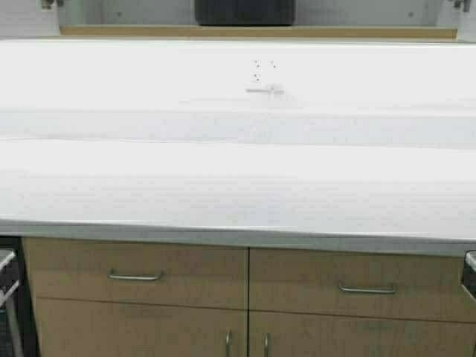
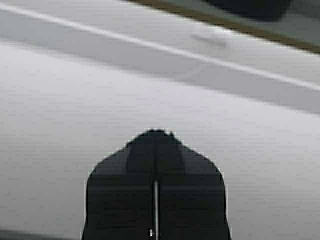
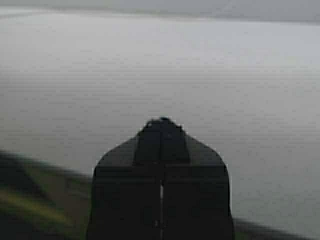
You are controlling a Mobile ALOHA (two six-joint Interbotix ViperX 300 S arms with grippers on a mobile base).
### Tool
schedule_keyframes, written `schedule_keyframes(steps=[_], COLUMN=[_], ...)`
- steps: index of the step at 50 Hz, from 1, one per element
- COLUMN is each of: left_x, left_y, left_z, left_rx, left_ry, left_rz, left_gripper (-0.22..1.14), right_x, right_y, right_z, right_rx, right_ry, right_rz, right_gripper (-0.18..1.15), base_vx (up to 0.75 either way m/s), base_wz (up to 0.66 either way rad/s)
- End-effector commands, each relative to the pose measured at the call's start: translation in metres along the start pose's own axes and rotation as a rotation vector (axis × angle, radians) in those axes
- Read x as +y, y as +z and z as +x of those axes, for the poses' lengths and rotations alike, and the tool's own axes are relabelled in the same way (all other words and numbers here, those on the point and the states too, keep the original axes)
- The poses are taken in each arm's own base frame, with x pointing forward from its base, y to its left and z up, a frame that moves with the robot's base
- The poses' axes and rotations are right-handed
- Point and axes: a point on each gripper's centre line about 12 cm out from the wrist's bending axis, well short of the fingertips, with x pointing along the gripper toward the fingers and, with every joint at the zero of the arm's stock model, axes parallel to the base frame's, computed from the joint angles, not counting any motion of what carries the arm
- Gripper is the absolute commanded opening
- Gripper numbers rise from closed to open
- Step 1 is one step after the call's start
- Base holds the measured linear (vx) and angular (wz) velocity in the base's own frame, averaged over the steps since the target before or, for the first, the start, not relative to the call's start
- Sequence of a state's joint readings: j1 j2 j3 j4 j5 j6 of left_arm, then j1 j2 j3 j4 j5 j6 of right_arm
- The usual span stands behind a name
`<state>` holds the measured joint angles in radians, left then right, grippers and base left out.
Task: Open the cabinet, put the pot inside, then close it
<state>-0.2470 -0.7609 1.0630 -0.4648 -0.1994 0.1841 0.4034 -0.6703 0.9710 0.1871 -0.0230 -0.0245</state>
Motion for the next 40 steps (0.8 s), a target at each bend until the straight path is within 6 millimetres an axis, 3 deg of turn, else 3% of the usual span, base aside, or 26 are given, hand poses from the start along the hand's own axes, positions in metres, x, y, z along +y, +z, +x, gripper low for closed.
schedule_keyframes(steps=[1, 14, 24, 31, 40], left_x=[0.024, 0.092, 0.145, 0.172, 0.193], left_y=[0.022, 0.065, 0.102, 0.133, 0.179], left_z=[0.003, -0.01, -0.022, -0.031, -0.028], left_rx=[-0.041, -0.115, -0.166, -0.221, -0.29], left_ry=[0.103, 0.388, 0.593, 0.689, 0.736], left_rz=[0.009, 0.013, -0.008, -0.008, 0.008], left_gripper=[0.04, 0.04, 0.04, 0.04, 0.04], right_x=[-0.015, -0.068, -0.103, -0.127, -0.145], right_y=[0.018, 0.049, 0.087, 0.112, 0.141], right_z=[-0.005, -0.015, -0.042, -0.058, -0.073], right_rx=[-0.059, -0.089, -0.155, -0.214, -0.277], right_ry=[-0.056, -0.265, -0.418, -0.526, -0.605], right_rz=[0.014, -0.036, -0.028, -0.028, -0.033], right_gripper=[0.08, 0.08, 0.08, 0.08, 0.08], base_vx=[-0.22, -0.17, -0.12, -0.08, -0.03], base_wz=[0.01, -0.06, -0.07, -0.04, 0.0])
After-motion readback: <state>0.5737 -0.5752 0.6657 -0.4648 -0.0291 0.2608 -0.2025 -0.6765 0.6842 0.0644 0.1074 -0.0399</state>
